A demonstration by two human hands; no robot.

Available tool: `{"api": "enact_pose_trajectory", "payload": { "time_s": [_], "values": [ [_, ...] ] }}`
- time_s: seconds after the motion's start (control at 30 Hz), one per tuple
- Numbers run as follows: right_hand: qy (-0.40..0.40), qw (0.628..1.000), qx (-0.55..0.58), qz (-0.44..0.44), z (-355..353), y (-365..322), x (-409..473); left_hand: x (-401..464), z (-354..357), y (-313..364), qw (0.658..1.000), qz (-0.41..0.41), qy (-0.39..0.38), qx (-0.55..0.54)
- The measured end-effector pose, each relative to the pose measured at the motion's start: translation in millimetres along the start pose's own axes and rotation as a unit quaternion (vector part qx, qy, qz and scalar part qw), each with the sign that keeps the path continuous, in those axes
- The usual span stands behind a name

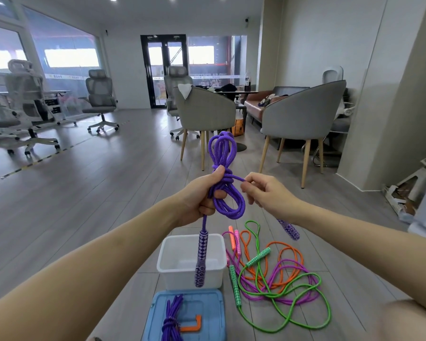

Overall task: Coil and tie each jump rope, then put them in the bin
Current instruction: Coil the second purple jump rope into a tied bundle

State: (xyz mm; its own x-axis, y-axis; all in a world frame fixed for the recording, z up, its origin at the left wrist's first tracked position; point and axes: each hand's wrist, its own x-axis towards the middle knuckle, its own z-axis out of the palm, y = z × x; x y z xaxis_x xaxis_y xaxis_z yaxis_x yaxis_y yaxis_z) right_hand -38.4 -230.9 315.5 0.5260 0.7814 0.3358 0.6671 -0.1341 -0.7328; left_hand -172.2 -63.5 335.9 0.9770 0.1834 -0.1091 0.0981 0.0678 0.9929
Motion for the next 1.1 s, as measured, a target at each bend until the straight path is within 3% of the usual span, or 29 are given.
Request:
{"api": "enact_pose_trajectory", "payload": {
  "time_s": [0.17, 0.3, 0.43, 0.6, 0.73, 0.9, 1.1],
  "values": [
    [-0.066, 0.992, -0.096, 0.046, 3.3, 37.5, -5.1, -1.1, -4.4, 9.0, 0.997, 0.055, 0.011, -0.054],
    [-0.003, 0.980, -0.169, 0.103, -2.9, 57.2, -5.8, -3.8, -10.4, 18.0, 0.988, 0.098, 0.015, -0.117],
    [0.063, 0.962, -0.216, 0.152, -5.1, 61.7, -0.6, -4.1, -15.0, 18.4, 0.988, 0.097, 0.033, -0.112],
    [0.144, 0.972, 0.021, 0.184, 5.8, 32.5, 9.2, -0.9, -7.2, 13.6, 0.991, 0.094, 0.048, -0.079],
    [0.197, 0.945, 0.186, 0.180, 9.3, -4.4, 19.8, 3.3, 1.7, 7.2, 0.994, 0.090, 0.042, -0.036],
    [0.210, 0.922, 0.278, 0.169, 8.2, -23.6, 24.3, 9.8, 5.5, 0.7, 0.996, 0.078, 0.036, 0.022],
    [0.168, 0.906, 0.343, 0.183, 16.6, -34.0, 21.9, 14.7, 11.8, -3.1, 0.989, 0.111, 0.051, 0.081]
  ]
}}
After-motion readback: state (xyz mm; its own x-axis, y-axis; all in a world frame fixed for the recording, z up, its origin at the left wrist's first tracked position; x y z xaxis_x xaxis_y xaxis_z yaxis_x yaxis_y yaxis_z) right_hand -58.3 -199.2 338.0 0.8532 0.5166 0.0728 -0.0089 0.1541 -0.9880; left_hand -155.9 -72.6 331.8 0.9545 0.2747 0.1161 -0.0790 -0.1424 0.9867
